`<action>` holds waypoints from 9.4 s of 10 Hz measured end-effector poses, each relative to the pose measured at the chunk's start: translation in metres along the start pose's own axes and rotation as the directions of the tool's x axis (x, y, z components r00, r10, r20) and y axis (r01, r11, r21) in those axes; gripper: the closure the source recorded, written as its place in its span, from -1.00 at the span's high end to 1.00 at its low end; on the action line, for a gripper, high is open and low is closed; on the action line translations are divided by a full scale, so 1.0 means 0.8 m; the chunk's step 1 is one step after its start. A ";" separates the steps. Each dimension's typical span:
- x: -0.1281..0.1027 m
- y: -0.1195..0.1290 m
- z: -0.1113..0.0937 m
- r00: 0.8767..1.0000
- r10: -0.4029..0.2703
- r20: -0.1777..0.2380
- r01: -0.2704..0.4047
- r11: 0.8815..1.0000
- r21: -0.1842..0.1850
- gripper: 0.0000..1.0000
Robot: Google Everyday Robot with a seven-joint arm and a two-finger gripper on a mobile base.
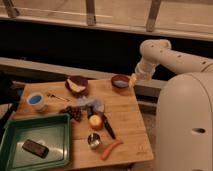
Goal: Place banana in table surface
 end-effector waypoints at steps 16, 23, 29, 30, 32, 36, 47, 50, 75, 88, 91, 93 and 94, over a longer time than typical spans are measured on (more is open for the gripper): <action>0.000 0.000 0.000 1.000 0.000 0.000 0.000 1.000 0.000 0.26; -0.006 0.018 -0.008 0.996 -0.065 0.068 0.064 0.998 0.011 0.26; -0.076 0.168 -0.005 0.944 -0.279 0.174 0.287 0.958 -0.020 0.26; -0.087 0.191 -0.003 0.932 -0.312 0.182 0.322 0.946 -0.027 0.26; -0.108 0.229 0.002 0.910 -0.368 0.191 0.382 0.924 -0.039 0.26; -0.146 0.317 0.019 0.867 -0.459 0.193 0.484 0.868 -0.111 0.26; -0.160 0.411 0.038 0.789 -0.556 0.262 0.596 0.796 -0.105 0.26; -0.174 0.436 0.060 0.770 -0.569 0.288 0.624 0.766 -0.155 0.26; -0.198 0.445 0.187 0.797 -0.569 0.204 0.604 0.747 -0.277 -1.00; -0.150 0.318 0.036 0.813 -0.550 0.190 0.574 0.812 -0.103 -1.00; -0.116 0.261 0.050 0.869 -0.490 0.074 0.495 0.866 -0.076 -1.00; -0.087 0.222 0.063 0.905 -0.426 0.001 0.425 0.903 -0.061 -1.00; -0.078 0.211 0.070 0.918 -0.394 -0.034 0.392 0.918 -0.055 -1.00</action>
